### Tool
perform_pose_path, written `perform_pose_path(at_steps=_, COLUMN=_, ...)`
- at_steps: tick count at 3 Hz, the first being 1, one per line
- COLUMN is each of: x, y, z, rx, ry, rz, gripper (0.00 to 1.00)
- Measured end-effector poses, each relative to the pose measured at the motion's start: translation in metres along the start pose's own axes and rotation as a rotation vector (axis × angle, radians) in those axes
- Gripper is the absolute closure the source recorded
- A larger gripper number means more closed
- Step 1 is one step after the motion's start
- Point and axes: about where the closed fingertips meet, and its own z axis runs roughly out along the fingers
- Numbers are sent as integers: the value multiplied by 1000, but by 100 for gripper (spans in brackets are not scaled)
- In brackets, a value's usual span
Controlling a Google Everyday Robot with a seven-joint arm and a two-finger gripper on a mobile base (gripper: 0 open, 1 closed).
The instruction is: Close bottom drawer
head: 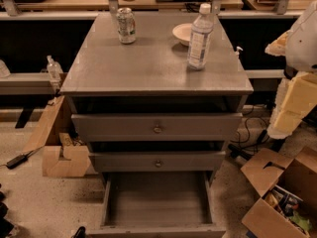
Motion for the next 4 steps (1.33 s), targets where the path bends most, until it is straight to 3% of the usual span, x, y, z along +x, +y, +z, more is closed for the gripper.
perform_pose_path(at_steps=2, x=6, y=2, z=17, rx=1, ry=-25, rz=19, gripper=0)
perform_pose_path(at_steps=3, x=34, y=31, z=74, rx=-35, ry=-125, rz=43, gripper=0)
perform_pose_path(at_steps=4, x=62, y=73, z=142, rx=-73, ry=-254, rz=75, gripper=0)
